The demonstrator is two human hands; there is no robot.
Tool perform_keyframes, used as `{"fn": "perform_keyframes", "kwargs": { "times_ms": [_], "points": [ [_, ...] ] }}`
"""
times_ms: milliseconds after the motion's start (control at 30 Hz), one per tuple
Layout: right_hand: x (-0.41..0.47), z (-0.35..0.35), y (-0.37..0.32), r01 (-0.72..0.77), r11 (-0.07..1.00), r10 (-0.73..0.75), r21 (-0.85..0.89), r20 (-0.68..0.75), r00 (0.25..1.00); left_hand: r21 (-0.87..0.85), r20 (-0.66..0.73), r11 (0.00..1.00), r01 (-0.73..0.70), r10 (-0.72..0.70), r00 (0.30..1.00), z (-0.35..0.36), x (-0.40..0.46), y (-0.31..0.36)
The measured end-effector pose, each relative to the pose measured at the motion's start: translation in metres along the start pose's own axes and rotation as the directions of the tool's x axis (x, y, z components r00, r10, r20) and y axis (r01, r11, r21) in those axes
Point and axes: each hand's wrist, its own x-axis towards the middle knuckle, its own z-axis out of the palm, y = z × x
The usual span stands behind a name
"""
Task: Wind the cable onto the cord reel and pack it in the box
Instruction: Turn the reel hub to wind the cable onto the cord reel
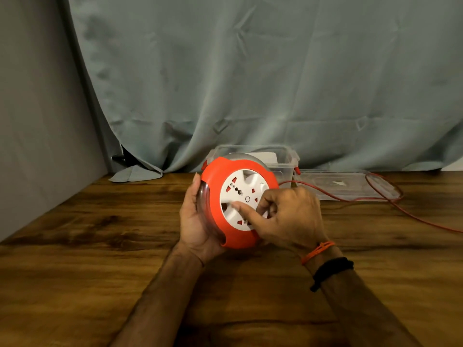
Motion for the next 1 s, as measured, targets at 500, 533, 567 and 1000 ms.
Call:
{"fn": "perform_keyframes", "kwargs": {
  "times_ms": [500, 533, 567, 1000],
  "points": [
    [0.002, -0.009, 0.014, 0.136, 0.989, -0.123, -0.052, 0.196, 0.973, -0.062, 0.071, 0.997, 0.052, -0.047, 0.996, -0.007, 0.002, -0.004],
    [0.002, -0.009, 0.015, 0.144, 0.988, -0.132, -0.051, 0.192, 0.972, -0.062, 0.095, 0.995, 0.077, -0.071, 0.993, -0.007, 0.001, -0.004],
    [0.003, -0.009, 0.015, 0.154, 0.987, -0.142, -0.051, 0.181, 0.973, -0.058, 0.110, 0.993, 0.102, -0.096, 0.989, -0.007, 0.001, -0.003],
    [-0.002, 0.002, -0.004, -0.069, 0.984, 0.070, -0.166, 0.001, 0.998, 0.046, -0.029, 0.999, 0.011, -0.010, 1.000, -0.001, 0.002, -0.005]
  ]
}}
